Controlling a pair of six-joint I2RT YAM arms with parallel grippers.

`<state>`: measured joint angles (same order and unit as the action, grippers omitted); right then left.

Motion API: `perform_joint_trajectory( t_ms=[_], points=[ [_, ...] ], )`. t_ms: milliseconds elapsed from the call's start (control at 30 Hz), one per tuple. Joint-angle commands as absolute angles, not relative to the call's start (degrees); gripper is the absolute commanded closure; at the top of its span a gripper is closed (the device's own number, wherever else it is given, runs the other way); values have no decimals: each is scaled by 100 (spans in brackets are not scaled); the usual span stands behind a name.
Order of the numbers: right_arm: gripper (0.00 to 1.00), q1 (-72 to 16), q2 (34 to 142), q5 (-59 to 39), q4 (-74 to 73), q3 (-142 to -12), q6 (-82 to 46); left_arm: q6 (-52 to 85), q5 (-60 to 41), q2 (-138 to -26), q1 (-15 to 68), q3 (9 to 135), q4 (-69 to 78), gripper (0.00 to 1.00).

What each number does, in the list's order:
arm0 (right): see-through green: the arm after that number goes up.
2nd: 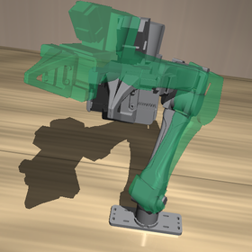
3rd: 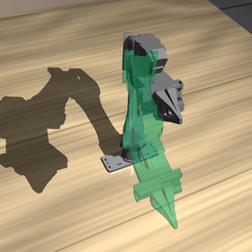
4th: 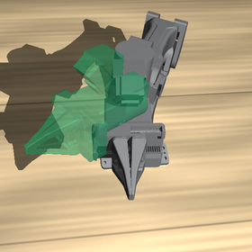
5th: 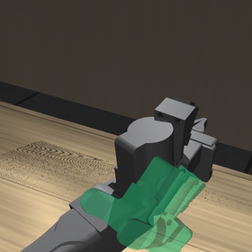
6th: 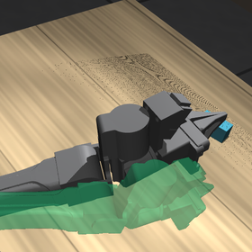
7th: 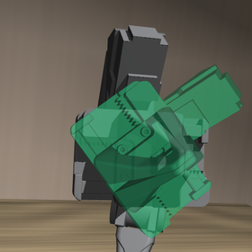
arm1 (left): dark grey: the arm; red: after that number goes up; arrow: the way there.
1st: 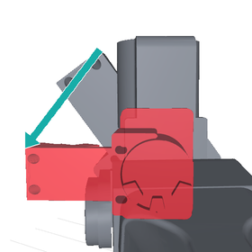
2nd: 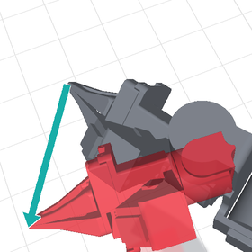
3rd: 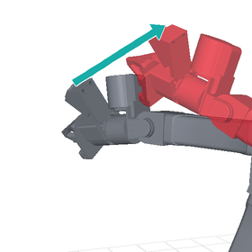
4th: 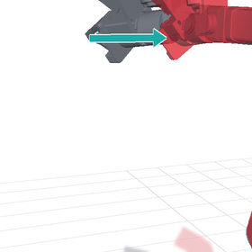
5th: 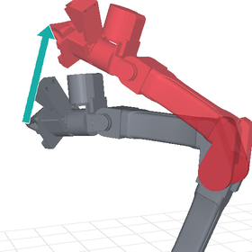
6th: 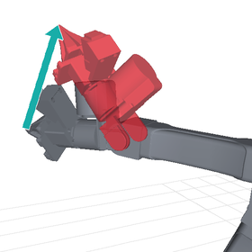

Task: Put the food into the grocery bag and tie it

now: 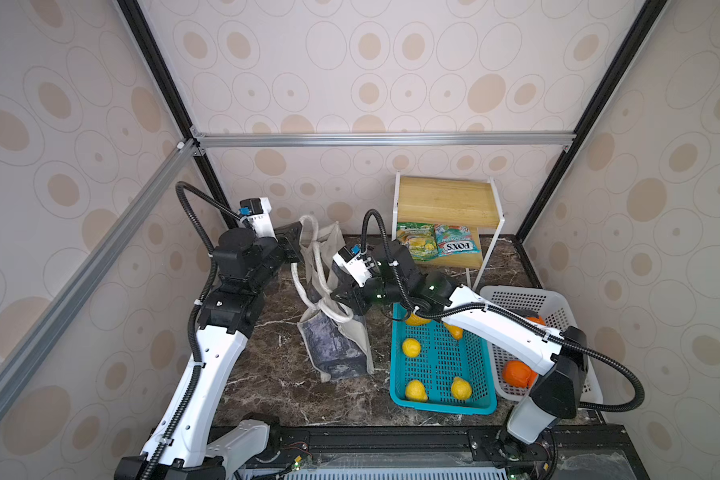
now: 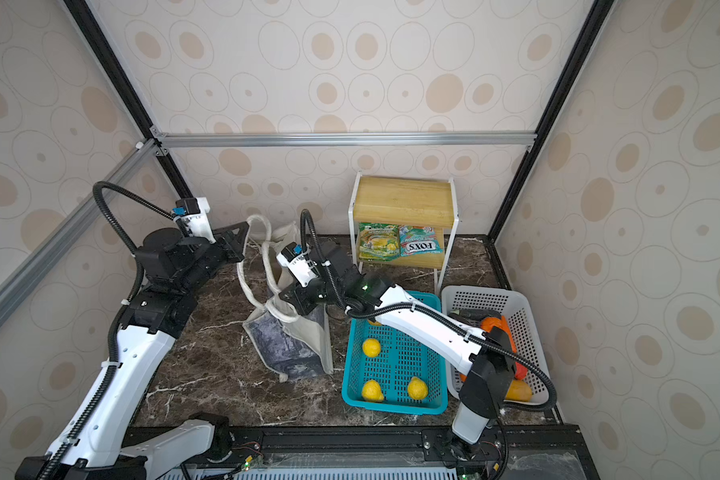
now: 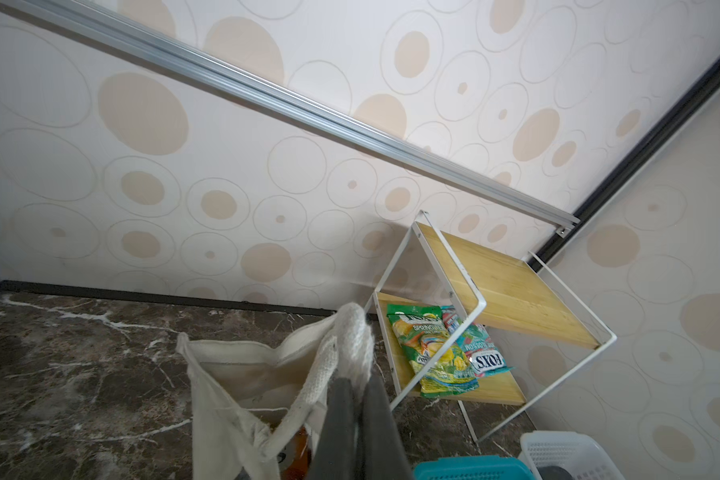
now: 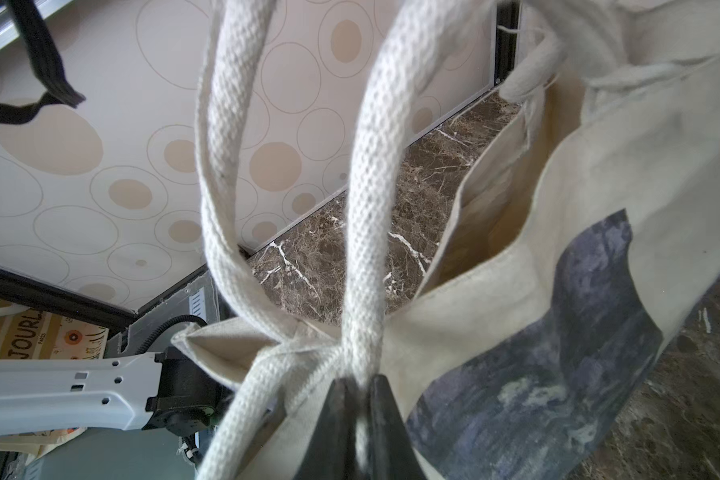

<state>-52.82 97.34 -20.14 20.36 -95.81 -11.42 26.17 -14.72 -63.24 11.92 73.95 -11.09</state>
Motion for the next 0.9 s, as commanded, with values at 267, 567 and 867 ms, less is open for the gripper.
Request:
perform_joint_trajectory(
  t_ms=[267,567,867],
  points=[
    [91,-5147,10421,-1685,1743,-10822,-1728,1814,-1415,-6451,1845,8298,-2600,100],
    [92,-5076,10784,-1137,1172,-11288,-2237,1820,-1435,-6396,1890,8506,-3041,89],
    [93,-5077,10419,-1041,751,-10672,-2391,1749,-336,-6190,1890,8588,-3089,48]
  ],
)
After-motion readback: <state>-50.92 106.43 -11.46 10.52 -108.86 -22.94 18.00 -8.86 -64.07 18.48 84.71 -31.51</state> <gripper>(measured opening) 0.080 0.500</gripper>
